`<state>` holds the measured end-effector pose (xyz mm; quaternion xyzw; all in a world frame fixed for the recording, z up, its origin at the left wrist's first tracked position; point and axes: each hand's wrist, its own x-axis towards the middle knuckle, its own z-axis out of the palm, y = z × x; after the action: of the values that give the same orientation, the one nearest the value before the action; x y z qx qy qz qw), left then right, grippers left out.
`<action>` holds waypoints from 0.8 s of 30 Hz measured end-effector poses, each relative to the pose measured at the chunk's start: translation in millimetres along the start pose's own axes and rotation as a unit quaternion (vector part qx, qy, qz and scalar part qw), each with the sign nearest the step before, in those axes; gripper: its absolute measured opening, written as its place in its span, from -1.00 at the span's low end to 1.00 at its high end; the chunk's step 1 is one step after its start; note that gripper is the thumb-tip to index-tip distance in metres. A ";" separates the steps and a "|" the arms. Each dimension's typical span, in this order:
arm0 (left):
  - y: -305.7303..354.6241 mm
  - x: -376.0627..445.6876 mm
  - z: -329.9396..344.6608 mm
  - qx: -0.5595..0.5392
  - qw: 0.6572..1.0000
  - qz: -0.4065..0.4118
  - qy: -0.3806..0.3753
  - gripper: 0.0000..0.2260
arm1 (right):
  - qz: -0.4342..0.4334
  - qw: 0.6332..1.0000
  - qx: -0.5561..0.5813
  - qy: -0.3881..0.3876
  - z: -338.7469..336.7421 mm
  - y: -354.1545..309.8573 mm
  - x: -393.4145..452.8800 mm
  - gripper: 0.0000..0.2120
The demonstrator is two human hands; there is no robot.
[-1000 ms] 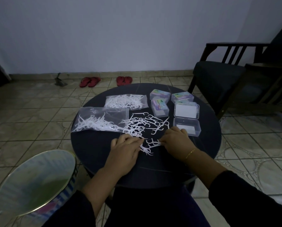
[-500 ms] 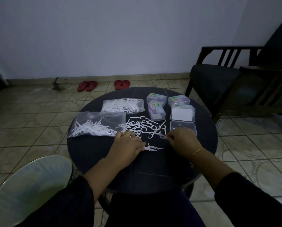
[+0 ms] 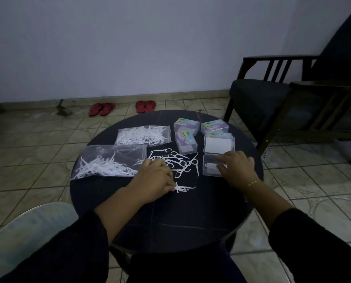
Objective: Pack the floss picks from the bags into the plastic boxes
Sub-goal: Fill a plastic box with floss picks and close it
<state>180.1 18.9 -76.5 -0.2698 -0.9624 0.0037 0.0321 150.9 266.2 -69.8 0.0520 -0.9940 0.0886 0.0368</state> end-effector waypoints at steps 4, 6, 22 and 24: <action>3.5 3.1 -1.2 -0.003 1.000 0.008 0.023 -0.77 | -0.003 0.998 0.056 0.039 12.8 4.5 -12.1 -0.73; 5.2 4.9 -0.9 -0.008 1.000 -0.004 0.026 -0.80 | -0.014 0.997 0.070 0.036 17.4 2.8 -16.0 -0.74; 31.4 58.1 -29.7 -0.018 0.995 -0.015 0.093 -0.87 | 0.105 0.939 0.257 0.201 30.8 20.2 -18.4 -0.68; 39.4 71.1 -34.1 -0.006 0.994 -0.001 0.108 -0.85 | 0.124 0.926 0.295 0.202 36.7 26.3 -16.3 -0.66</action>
<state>142.1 89.2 -39.2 -0.2674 -0.9536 -0.0310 0.1348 161.9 287.0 -111.7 -0.0819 -0.8931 0.3900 0.2088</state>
